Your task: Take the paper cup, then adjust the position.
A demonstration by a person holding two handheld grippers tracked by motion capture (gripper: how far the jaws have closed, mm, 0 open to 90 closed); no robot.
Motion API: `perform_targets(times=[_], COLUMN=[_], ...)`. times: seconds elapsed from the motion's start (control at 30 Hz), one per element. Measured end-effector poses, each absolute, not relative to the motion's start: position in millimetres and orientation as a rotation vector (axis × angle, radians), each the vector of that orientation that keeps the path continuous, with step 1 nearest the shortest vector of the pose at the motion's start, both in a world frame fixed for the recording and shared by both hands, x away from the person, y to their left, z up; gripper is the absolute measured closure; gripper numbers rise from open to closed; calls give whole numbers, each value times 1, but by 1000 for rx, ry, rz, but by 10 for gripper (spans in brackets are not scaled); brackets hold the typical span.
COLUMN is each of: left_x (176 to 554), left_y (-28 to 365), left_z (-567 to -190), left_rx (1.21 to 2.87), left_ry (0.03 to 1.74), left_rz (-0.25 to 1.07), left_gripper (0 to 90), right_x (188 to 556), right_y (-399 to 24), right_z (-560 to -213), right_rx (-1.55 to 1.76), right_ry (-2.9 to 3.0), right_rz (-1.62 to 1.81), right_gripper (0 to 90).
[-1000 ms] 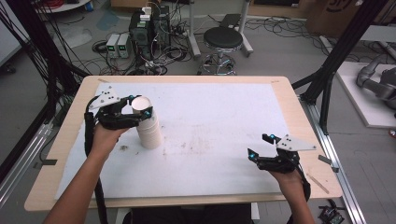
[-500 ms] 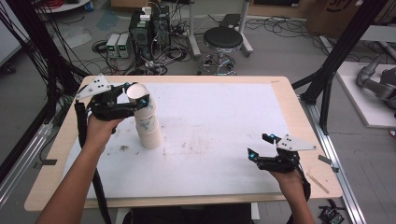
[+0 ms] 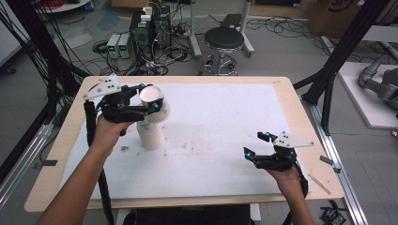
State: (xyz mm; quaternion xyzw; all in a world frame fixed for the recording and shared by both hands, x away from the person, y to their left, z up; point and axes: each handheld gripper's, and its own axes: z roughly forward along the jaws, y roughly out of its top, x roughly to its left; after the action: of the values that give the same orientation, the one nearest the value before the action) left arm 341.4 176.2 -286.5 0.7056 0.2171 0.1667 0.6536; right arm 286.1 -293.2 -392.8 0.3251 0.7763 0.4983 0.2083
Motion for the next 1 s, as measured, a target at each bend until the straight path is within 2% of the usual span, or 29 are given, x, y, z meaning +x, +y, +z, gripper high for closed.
perform_targets(times=[0.63,1.0], left_x=[339,336], left_y=[115,90], left_z=[-322,-346], left_rx=[1678,1726], left_ry=[439,372], left_rz=[257,165], left_gripper=[345,345], right_x=[299,298], right_y=[-258,-236], right_z=[-380,-384], right_rx=[758,653], right_ry=[2298,2347], right_rz=[1515,1584], right_gripper=[189,190])
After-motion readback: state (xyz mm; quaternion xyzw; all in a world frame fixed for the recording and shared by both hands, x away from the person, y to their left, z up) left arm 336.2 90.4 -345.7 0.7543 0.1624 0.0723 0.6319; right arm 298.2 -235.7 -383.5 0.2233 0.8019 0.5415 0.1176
